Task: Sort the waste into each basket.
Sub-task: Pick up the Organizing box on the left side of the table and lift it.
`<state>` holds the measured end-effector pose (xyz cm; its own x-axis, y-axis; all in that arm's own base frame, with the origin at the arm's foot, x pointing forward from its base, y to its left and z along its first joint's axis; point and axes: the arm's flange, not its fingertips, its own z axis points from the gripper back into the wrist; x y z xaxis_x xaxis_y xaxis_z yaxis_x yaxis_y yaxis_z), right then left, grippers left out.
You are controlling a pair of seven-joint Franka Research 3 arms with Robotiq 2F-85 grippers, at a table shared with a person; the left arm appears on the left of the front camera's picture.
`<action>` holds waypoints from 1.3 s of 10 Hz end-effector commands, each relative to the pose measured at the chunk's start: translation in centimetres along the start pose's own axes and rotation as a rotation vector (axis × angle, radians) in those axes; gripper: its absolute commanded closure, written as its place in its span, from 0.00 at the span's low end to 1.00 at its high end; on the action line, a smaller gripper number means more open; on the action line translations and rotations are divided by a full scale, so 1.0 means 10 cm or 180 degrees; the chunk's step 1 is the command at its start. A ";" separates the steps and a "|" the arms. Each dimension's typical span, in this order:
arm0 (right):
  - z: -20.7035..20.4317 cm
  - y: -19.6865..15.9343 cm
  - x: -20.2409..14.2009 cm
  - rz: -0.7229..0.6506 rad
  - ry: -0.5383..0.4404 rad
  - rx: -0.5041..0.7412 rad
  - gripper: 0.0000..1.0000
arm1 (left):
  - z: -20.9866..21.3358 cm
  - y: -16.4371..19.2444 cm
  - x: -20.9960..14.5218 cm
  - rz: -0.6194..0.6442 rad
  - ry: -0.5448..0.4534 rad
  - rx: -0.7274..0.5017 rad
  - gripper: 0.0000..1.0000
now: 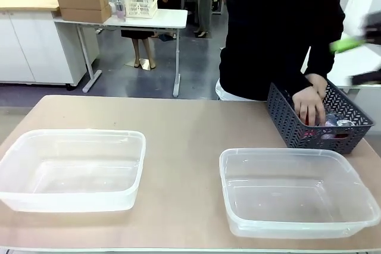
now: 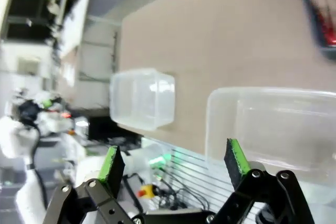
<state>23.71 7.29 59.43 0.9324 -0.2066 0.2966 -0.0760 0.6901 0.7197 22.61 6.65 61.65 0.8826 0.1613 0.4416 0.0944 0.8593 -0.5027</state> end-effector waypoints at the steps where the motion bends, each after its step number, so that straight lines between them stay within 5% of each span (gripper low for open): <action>1: -0.97 0.61 -0.28 0.0248 0.0212 -0.0241 0.00 | 0.29 0.40 -0.34 0.0126 0.0241 0.0812 0.00; 3: -1.70 1.02 -0.89 0.0683 0.0711 -0.0450 0.00 | 0.42 0.76 -0.59 0.0254 0.0377 0.0977 0.00; 5: -2.12 1.05 -1.30 0.0950 0.0762 -0.0670 0.00 | 0.19 0.77 -0.65 0.0145 0.0294 0.0479 0.00; 6: -1.82 1.06 -1.23 0.0786 0.0758 -0.0538 0.00 | 0.44 0.87 -0.62 0.0217 0.0349 0.1039 0.00; 8: -1.82 1.06 -1.23 0.0786 0.0758 -0.0538 0.00 | 0.44 0.87 -0.62 0.0217 0.0349 0.1039 0.00; 10: -2.17 1.28 -1.42 0.0721 0.0859 -0.0980 0.00 | 0.40 0.87 -0.64 0.0172 0.0363 0.0913 0.00; 13: -3.35 1.80 -1.16 0.0801 0.0809 -0.1422 0.00 | -0.51 0.87 -0.87 0.0052 0.0604 0.0995 0.00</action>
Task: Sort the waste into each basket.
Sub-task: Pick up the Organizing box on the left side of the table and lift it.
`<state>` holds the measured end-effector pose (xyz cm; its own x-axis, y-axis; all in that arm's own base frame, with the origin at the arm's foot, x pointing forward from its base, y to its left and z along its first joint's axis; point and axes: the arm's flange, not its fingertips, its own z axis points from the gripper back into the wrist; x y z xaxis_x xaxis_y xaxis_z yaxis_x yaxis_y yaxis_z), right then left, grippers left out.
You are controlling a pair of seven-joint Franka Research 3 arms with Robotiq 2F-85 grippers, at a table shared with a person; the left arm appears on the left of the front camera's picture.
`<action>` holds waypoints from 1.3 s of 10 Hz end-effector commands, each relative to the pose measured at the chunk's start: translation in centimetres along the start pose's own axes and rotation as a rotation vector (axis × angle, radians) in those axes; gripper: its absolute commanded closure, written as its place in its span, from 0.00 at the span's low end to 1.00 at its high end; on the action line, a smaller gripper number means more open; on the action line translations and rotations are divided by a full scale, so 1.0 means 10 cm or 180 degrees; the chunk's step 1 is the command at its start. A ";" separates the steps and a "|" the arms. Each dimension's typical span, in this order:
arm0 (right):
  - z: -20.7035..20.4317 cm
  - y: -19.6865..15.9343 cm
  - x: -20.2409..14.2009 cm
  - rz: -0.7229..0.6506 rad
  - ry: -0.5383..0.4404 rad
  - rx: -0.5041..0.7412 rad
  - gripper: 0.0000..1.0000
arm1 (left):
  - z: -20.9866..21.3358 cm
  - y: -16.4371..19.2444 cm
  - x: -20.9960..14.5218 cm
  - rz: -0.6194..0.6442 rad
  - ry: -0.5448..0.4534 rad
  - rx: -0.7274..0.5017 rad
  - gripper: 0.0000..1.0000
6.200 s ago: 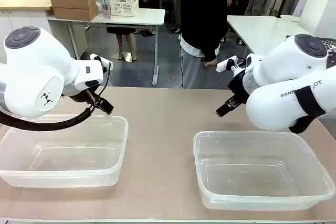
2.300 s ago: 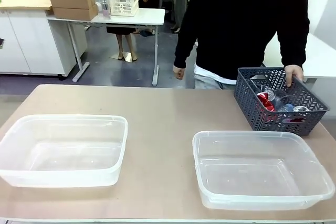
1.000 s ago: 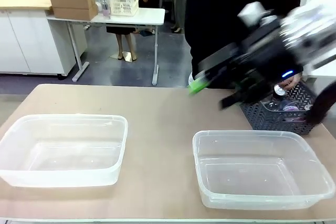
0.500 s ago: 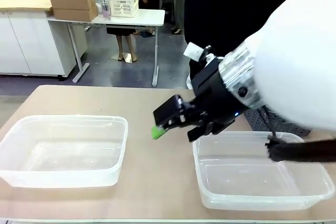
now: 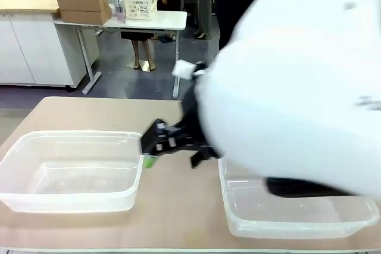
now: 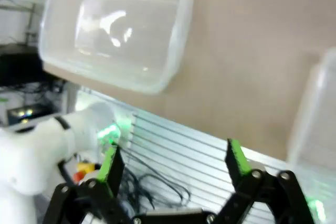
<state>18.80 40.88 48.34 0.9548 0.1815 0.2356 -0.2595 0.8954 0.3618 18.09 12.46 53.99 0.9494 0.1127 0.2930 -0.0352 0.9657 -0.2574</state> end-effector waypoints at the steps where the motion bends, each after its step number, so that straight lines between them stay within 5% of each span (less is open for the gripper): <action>1: -0.57 0.43 0.69 -0.0237 0.0049 -0.0445 0.00 | -0.71 -0.14 -0.27 -0.0106 0.0232 0.0041 0.00; 4: -1.07 0.61 0.92 -0.0422 0.0185 -0.0889 0.00 | -1.24 -0.27 -0.49 -0.0007 0.0560 0.0284 0.00; 5: -0.62 0.31 0.63 -0.0224 0.0094 -0.0367 0.00 | -0.25 -0.11 0.14 -0.0159 0.0409 0.0131 0.00; 11: -0.60 0.39 0.64 -0.0237 0.0150 -0.0393 0.00 | -0.24 -0.13 0.14 -0.0139 0.0417 0.0122 0.00; 13: -0.75 0.34 0.76 -0.0475 0.0175 -0.0513 0.00 | -0.71 -0.06 -0.05 0.0002 0.0453 0.0074 0.00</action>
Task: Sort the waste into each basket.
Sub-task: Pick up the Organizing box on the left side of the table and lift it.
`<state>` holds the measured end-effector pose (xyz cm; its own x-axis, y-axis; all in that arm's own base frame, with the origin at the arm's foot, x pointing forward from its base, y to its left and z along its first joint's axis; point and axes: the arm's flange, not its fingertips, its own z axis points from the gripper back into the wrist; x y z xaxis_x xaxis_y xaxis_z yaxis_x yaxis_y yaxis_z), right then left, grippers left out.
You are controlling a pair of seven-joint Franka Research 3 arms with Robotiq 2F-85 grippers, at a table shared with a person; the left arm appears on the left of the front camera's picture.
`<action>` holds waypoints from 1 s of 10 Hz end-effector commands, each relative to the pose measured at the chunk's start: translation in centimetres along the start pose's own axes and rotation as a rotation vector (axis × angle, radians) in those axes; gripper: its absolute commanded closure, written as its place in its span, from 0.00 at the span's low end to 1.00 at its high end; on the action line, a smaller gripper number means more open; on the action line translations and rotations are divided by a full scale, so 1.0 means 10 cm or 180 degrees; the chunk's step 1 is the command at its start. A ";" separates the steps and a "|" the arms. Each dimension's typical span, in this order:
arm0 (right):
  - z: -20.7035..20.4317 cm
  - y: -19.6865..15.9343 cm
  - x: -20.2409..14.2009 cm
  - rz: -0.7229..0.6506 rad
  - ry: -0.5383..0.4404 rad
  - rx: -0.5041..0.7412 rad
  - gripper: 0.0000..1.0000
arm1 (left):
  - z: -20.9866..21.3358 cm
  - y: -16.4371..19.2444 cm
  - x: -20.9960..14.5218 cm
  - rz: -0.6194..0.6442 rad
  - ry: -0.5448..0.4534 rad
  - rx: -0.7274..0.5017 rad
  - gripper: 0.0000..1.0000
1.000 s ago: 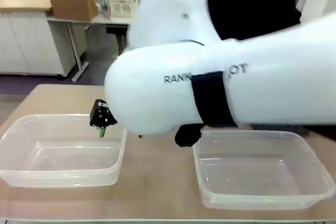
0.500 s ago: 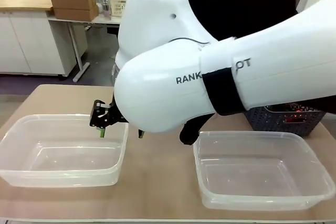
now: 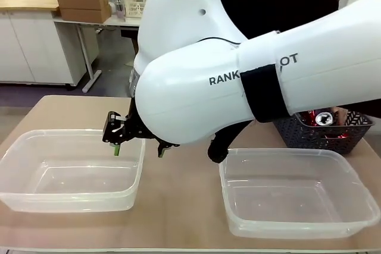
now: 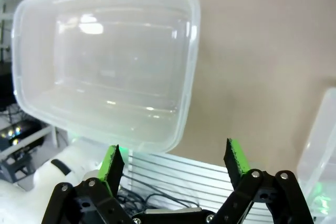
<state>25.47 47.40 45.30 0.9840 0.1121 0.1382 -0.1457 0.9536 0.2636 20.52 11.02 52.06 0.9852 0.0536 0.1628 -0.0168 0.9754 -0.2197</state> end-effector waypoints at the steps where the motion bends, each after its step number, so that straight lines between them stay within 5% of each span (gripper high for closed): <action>1: -0.23 0.08 0.13 -0.0248 0.0009 -0.0191 0.00 | -0.78 0.03 -0.12 0.0063 0.0045 -0.0063 0.00; 6: -0.86 0.16 0.22 -0.0481 0.0262 -0.0431 0.00 | -2.03 -0.22 0.26 -0.0319 0.0281 -0.0033 0.00; 10: -0.95 0.15 0.21 -0.0494 0.0189 -0.0509 0.00 | -2.41 -0.39 -0.19 -0.0548 0.0860 -0.0235 0.00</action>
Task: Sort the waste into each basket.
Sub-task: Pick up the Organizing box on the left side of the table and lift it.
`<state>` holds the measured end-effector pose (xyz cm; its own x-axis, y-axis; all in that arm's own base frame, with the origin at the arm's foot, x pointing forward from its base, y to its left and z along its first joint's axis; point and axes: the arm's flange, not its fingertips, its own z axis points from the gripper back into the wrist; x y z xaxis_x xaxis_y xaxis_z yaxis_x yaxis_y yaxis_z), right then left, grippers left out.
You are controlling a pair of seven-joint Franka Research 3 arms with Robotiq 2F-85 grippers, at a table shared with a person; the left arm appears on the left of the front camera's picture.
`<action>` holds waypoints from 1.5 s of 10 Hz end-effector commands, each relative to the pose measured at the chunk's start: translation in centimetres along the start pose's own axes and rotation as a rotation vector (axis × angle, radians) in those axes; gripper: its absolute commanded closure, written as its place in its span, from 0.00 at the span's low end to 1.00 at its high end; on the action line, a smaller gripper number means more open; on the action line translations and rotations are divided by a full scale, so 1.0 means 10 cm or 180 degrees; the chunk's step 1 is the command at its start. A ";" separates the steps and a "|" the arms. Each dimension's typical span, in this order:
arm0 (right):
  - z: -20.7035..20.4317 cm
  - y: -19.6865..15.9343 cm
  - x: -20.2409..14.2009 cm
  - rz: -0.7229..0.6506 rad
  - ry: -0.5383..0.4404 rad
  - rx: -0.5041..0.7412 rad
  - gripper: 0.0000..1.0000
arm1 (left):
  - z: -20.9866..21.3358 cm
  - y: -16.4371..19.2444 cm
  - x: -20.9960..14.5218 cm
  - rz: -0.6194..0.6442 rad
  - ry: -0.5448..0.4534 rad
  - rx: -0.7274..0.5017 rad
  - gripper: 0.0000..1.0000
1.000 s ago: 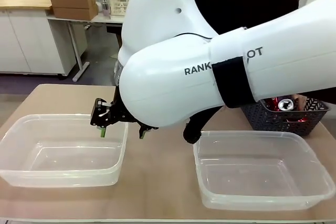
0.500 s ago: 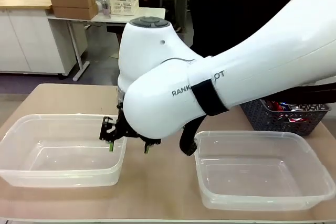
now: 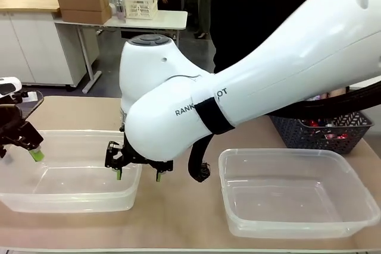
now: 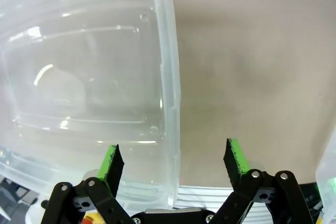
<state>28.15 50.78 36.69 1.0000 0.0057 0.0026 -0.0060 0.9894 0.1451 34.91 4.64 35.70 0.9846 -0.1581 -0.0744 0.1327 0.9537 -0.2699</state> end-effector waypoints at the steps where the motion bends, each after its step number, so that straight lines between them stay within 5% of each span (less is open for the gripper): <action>1: -0.01 -0.02 -0.01 -0.0004 0.0021 -0.0002 0.00 | -0.87 -0.24 -1.18 0.0068 0.0005 0.0058 0.00; 2: -0.01 -0.02 -0.01 -0.0004 0.0021 -0.0002 0.00 | 0.00 0.00 0.00 0.0000 0.0000 0.0000 0.00; 8: -0.04 0.09 0.18 -0.0148 0.0048 -0.0111 0.00 | -0.11 0.01 -0.06 -0.0097 0.0161 0.0163 0.00; 9: -0.06 0.11 0.20 -0.0157 0.0081 -0.0114 0.58 | -0.10 0.00 -0.08 -0.0179 0.0125 0.0183 0.10; 10: -0.08 0.12 0.21 -0.0168 0.0099 -0.0142 0.58 | -0.09 0.00 -0.09 -0.0214 0.0128 0.0177 0.60; 11: -0.09 0.12 0.22 -0.0170 0.0092 -0.0139 1.00 | -0.08 0.00 -0.11 -0.0229 0.0139 0.0194 0.70; 12: -0.09 0.13 0.22 -0.0168 0.0090 -0.0124 1.00 | -0.08 -0.01 -0.12 -0.0238 0.0154 0.0206 1.00; 13: -0.08 0.15 0.22 -0.0150 0.0073 -0.0166 1.00 | -0.08 -0.01 -0.12 -0.0260 0.0158 0.0217 1.00; 14: -0.05 0.16 0.21 -0.0149 0.0069 -0.0192 0.84 | -0.08 -0.01 -0.12 -0.0271 0.0162 0.0220 1.00; 15: -0.04 0.16 0.22 -0.0148 0.0081 -0.0215 0.94 | -0.08 -0.02 -0.12 -0.0285 0.0157 0.0214 0.96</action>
<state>30.18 51.67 36.11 0.9987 -0.0151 -0.0478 0.0201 0.9941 0.1063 34.86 4.46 35.36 0.9689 -0.2244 -0.1043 0.1991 0.9572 -0.2099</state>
